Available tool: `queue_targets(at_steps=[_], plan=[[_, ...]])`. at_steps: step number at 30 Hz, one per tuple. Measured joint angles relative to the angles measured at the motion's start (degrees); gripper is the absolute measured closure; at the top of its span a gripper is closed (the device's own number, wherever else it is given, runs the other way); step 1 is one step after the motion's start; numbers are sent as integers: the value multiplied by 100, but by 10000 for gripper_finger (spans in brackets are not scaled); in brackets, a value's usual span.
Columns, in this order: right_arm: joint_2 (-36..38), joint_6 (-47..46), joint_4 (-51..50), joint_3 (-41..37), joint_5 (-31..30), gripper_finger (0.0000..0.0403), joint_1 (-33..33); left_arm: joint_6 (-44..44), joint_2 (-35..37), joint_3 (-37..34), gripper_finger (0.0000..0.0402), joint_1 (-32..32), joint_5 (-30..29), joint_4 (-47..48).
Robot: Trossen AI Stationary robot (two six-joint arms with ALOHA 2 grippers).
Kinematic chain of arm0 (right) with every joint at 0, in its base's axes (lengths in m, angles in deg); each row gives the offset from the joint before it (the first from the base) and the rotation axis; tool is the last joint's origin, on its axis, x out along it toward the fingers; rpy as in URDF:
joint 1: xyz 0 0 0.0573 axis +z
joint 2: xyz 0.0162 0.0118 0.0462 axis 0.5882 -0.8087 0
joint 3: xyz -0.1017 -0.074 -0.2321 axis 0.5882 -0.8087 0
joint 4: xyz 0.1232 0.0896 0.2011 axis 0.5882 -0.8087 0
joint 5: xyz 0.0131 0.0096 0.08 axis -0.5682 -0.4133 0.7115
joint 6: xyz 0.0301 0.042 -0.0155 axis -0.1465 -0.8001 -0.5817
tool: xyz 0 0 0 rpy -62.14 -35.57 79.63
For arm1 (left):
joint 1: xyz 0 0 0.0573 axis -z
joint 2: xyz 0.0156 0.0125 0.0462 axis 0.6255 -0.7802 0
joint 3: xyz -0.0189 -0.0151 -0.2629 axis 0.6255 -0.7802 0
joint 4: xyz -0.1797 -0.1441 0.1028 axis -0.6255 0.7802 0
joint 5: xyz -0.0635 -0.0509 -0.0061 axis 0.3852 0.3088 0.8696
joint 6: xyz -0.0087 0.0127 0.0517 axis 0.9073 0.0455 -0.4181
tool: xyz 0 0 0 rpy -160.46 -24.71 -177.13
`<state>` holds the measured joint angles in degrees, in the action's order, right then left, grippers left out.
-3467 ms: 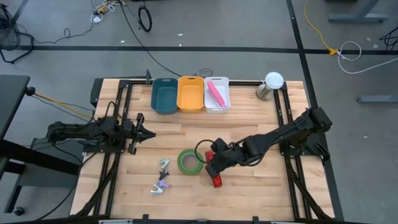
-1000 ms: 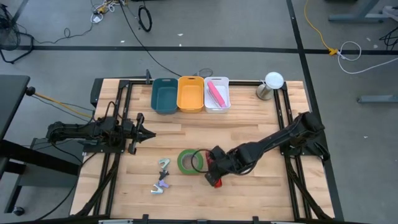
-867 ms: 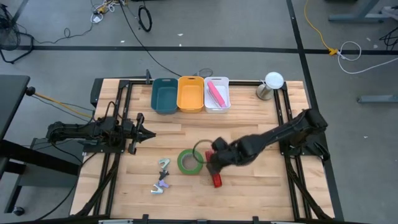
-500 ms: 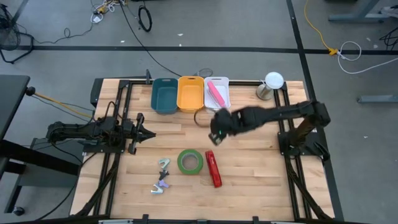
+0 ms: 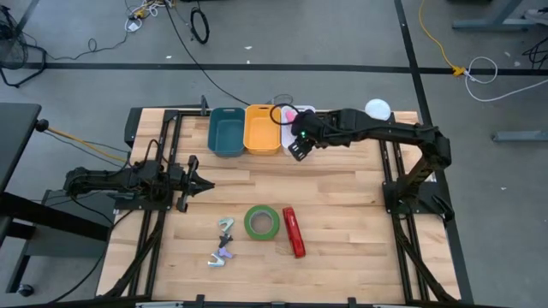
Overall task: Pick and place Stapler, Stapler remover, tape
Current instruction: Put the red stapler into the white bin
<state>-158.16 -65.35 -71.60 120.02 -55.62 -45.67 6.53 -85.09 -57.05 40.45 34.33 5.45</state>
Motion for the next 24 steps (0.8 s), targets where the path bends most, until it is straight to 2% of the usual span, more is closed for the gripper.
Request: queue_targets(at_steps=[7,11,24], plan=[[0,190,42,0,110,140,100,0,-1,-1,376,0,0,2],[0,-147,44,0,383,138,365,-1,-2,-1,376,-1,0,0],[-292,-1525,123,-7,614,137,1194,0,-2,0,376,0,0,0]])
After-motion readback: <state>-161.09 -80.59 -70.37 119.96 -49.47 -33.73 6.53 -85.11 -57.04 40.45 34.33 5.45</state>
